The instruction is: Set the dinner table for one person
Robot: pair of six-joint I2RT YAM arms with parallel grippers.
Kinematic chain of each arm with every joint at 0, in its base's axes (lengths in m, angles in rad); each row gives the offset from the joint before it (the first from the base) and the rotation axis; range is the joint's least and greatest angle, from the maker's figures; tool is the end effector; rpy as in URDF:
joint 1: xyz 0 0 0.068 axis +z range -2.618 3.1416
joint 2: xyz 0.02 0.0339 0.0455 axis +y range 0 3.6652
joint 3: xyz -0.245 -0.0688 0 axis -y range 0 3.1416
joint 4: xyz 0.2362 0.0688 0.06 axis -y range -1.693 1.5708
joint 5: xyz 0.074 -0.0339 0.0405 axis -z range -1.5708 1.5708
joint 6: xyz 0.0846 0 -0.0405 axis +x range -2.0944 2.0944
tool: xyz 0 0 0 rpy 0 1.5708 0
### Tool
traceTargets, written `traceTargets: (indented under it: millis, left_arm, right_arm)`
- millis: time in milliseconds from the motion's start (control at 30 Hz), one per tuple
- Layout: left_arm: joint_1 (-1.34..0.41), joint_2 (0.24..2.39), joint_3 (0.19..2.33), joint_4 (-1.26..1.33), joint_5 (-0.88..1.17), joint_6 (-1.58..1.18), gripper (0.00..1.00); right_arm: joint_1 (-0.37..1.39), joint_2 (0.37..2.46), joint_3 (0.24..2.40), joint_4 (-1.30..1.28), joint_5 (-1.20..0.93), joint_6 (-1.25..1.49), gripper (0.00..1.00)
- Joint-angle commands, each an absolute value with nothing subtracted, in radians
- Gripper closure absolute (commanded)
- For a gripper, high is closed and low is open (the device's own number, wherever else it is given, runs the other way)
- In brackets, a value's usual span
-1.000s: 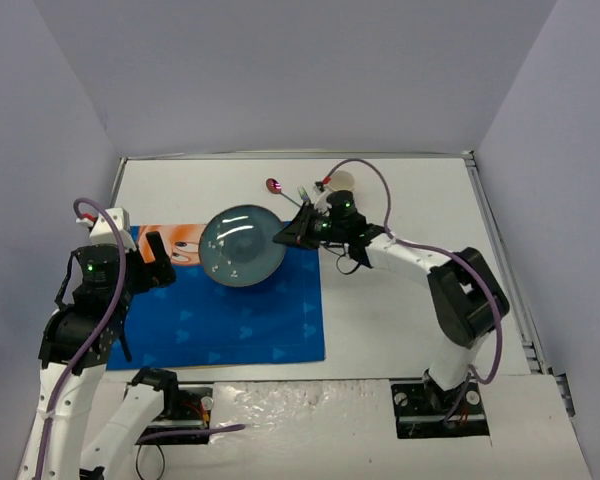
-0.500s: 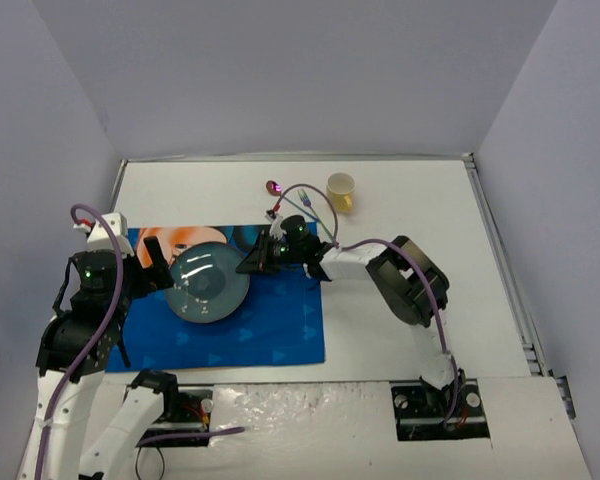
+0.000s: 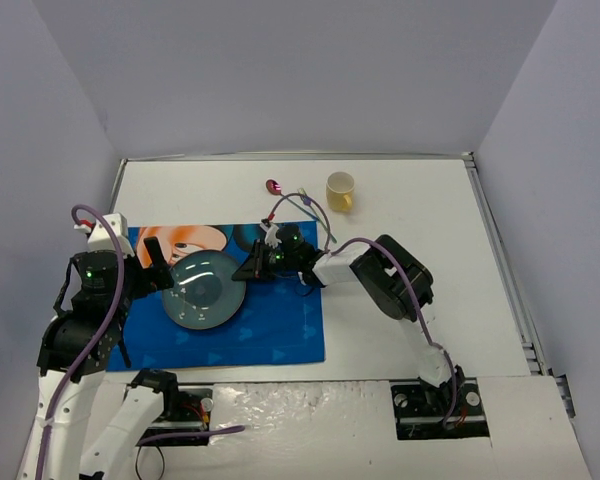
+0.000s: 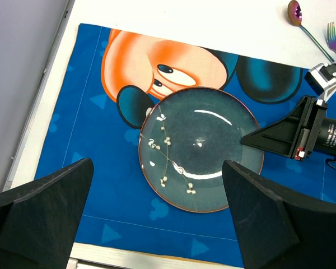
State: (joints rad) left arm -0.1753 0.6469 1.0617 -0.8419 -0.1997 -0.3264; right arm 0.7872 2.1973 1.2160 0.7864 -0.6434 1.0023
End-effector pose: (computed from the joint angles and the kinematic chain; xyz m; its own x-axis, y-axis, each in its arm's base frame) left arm 0.1598 -0.0113 0.3463 -0.3842 -0.2511 -0.8885 -0.1373 0.9671 -0.2140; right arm 0.3056 0.3786 0.1216 -0.9013 0.0507 -0.4303 -0.4136 0.1952 0.8893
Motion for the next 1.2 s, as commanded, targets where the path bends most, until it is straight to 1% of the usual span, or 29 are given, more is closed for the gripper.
traceTargets:
  millis: [0,200,267,467,533,600,767,867,933,1067,1167]
  left_arm:
    - [-0.169,0.655,1.063,-0.804,-0.209,-0.322,0.03]
    - [-0.169,0.652,1.054,-0.801,-0.204,-0.326,0.03]
    - [-0.169,0.653,1.054,-0.801,-0.204,-0.325,0.03]
    - [-0.169,0.652,1.062,-0.804,-0.204,-0.322,0.03]
    - [-0.169,0.652,1.062,-0.804,-0.206,-0.322,0.03]
    - [-0.169,0.653,1.062,-0.803,-0.205,-0.325,0.03]
    - [-0.169,0.647,1.044,-0.783,-0.209,-0.324,0.03]
    - [-0.169,0.637,1.013,-0.759,-0.214,-0.328,0.03]
    - [-0.169,0.624,0.974,-0.730,-0.213,-0.327,0.03]
    - [-0.169,0.601,0.912,-0.687,-0.217,-0.325,0.03]
    - [-0.169,0.586,0.866,-0.655,-0.224,-0.319,0.03]
  right_arm:
    - [0.798,2.175,1.278,1.058,-0.716,1.054,1.00]
    - [0.798,2.187,1.241,1.013,-0.690,0.976,1.00]
    - [0.796,2.174,1.225,0.983,-0.680,0.946,0.95]
    - [0.786,2.105,1.174,0.818,-0.623,0.833,0.49]
    - [0.784,2.069,1.166,0.736,-0.596,0.770,0.40]
    - [0.779,2.006,1.174,0.644,-0.545,0.695,0.35]
    - [0.741,1.844,1.216,0.312,-0.358,0.474,0.28]
    - [0.688,1.738,1.227,0.171,-0.165,0.364,0.24]
    - [0.624,1.680,1.227,0.101,-0.072,0.284,0.22]
    - [0.516,1.619,1.229,0.051,-0.009,0.181,0.20]
    - [0.450,1.616,1.236,0.046,0.026,0.109,0.19]
